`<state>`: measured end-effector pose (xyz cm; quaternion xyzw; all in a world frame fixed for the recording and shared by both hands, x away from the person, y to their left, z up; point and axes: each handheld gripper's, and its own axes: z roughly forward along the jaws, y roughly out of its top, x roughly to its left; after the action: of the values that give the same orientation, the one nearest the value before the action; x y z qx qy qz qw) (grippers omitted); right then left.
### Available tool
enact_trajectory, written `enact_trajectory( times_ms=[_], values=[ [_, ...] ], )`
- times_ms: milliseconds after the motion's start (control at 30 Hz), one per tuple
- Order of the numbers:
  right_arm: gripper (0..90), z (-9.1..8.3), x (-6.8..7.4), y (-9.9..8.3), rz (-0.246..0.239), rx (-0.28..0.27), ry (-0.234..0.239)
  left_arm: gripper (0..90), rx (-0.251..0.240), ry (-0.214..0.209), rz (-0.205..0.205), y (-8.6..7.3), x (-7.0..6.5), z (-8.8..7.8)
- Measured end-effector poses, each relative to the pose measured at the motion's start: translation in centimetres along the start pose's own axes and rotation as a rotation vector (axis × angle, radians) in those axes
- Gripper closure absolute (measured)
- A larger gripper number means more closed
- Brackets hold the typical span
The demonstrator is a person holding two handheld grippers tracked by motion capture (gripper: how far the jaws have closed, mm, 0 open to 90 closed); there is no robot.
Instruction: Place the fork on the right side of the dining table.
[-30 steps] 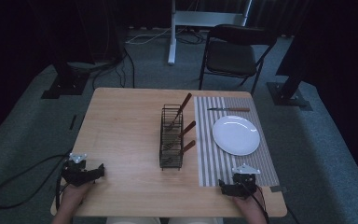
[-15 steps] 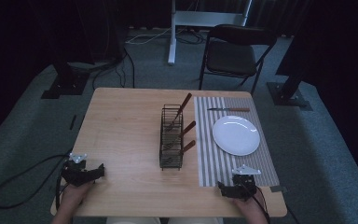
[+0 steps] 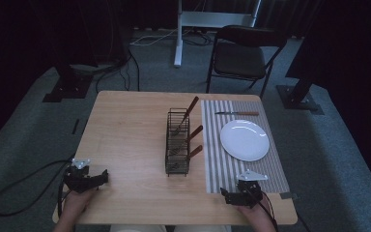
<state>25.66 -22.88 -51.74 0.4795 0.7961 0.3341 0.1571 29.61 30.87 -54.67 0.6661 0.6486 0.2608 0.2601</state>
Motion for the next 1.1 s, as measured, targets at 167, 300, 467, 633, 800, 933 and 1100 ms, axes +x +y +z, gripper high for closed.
enact_trajectory(
  times_ms=[167, 300, 467, 633, 800, 933, 1100],
  values=[
    [16.7, -0.3, 0.4, 0.7, -0.008, -0.017, 0.019, 0.2, 0.0, 0.0, -0.001, 0.0, 0.0, 0.0],
    [16.7, -0.6, 0.6, 1.2, -0.009, -0.036, 0.029, 0.2, 0.0, 0.0, 0.0, 0.0, 0.0, 0.0],
    [20.5, -1.0, 1.1, 1.9, -0.017, -0.055, 0.042, 0.2, 0.0, 0.0, 0.0, 0.0, 0.0, 0.0],
    [20.5, -1.4, 1.6, 3.0, -0.026, -0.086, 0.067, 0.2, 0.0, 0.0, 0.0, 0.0, 0.0, 0.0],
    [20.5, -1.9, 2.2, 4.4, -0.049, -0.114, 0.08, 0.2, -0.001, 0.0, 0.0, 0.0, 0.0, 0.0],
    [21.9, -2.2, 2.9, 5.7, -0.075, -0.135, 0.099, 0.3, -0.001, 0.0, 0.0, 0.0, 0.0, 0.0],
    [22.5, -2.2, 3.4, 6.4, -0.091, -0.145, 0.112, 0.2, 0.0, 0.0, 0.0, 0.0, 0.0, 0.0]
  ],
)
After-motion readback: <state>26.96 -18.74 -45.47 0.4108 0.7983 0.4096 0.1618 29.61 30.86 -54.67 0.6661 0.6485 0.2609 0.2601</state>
